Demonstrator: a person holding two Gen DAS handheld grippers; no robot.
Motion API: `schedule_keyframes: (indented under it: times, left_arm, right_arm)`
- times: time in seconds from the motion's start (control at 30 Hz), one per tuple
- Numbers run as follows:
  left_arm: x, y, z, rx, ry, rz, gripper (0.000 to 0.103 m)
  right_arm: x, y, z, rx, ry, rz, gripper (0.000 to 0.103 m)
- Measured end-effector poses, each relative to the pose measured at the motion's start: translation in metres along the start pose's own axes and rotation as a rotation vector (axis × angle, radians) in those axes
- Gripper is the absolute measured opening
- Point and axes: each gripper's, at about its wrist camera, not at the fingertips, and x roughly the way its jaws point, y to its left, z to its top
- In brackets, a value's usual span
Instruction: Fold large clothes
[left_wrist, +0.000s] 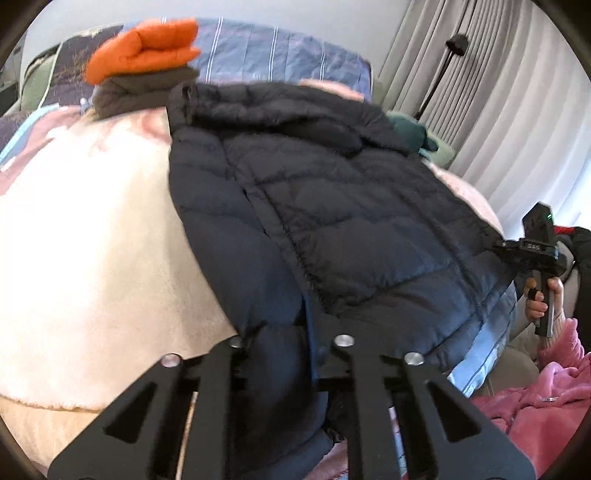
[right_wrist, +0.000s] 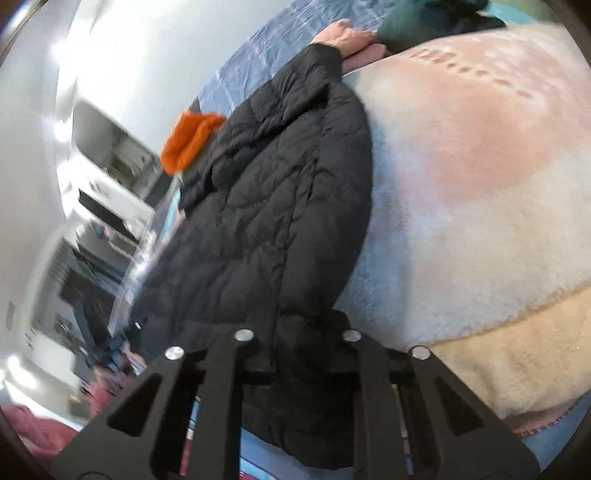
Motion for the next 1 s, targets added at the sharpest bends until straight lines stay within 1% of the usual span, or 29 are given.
schedule_keyframes:
  times: [0.07, 0.13, 0.2, 0.3, 0.33, 0.37, 0.4, 0.47, 0.53, 0.63, 0.7, 0.83, 0.87, 1.0]
  left_arm:
    - [-0.009, 0.000, 0.007, -0.011, -0.042, -0.003, 0.006]
    - [-0.021, -0.007, 0.017, 0.015, -0.088, 0.019, 0.005]
    - [-0.036, -0.015, 0.026, 0.040, -0.137, 0.025, 0.005]
    - [-0.068, -0.030, 0.039, 0.071, -0.227, 0.013, 0.005]
    - [-0.082, -0.035, 0.044, 0.077, -0.261, 0.006, 0.005]
    - [-0.090, -0.038, 0.046, 0.079, -0.278, 0.002, 0.005]
    - [-0.106, -0.043, 0.049, 0.077, -0.310, -0.008, 0.005]
    - [-0.126, -0.048, 0.049, 0.083, -0.345, -0.012, 0.005]
    - [-0.143, -0.054, 0.049, 0.092, -0.376, 0.000, 0.005]
    - [-0.146, -0.055, 0.051, 0.074, -0.378, 0.003, 0.006]
    - [-0.134, -0.051, 0.055, 0.055, -0.353, 0.004, 0.006]
    - [-0.100, -0.033, 0.065, -0.015, -0.277, 0.033, 0.006]
    - [-0.092, -0.026, 0.068, -0.034, -0.265, 0.033, 0.006]
    - [-0.075, -0.016, 0.078, -0.060, -0.240, 0.040, 0.006]
  right_arm:
    - [0.000, -0.002, 0.005, 0.025, -0.013, 0.018, 0.011]
    - [-0.005, 0.008, 0.011, -0.003, -0.034, 0.023, 0.009]
    - [-0.017, 0.022, 0.015, -0.039, -0.076, 0.046, 0.009]
    - [-0.049, 0.046, 0.023, -0.089, -0.171, 0.105, 0.008]
    - [-0.064, 0.055, 0.025, -0.113, -0.211, 0.123, 0.008]
    - [-0.077, 0.062, 0.026, -0.131, -0.240, 0.137, 0.008]
    - [-0.087, 0.068, 0.025, -0.149, -0.263, 0.147, 0.008]
    - [-0.111, 0.080, 0.021, -0.192, -0.309, 0.161, 0.008]
    - [-0.126, 0.088, 0.018, -0.217, -0.342, 0.170, 0.011]
    - [-0.132, 0.091, 0.020, -0.227, -0.362, 0.168, 0.013]
    - [-0.122, 0.086, 0.027, -0.213, -0.355, 0.151, 0.013]
    - [-0.100, 0.068, 0.039, -0.133, -0.325, 0.124, 0.013]
    - [-0.093, 0.066, 0.043, -0.132, -0.321, 0.109, 0.013]
    - [-0.076, 0.066, 0.059, -0.130, -0.311, 0.088, 0.013]
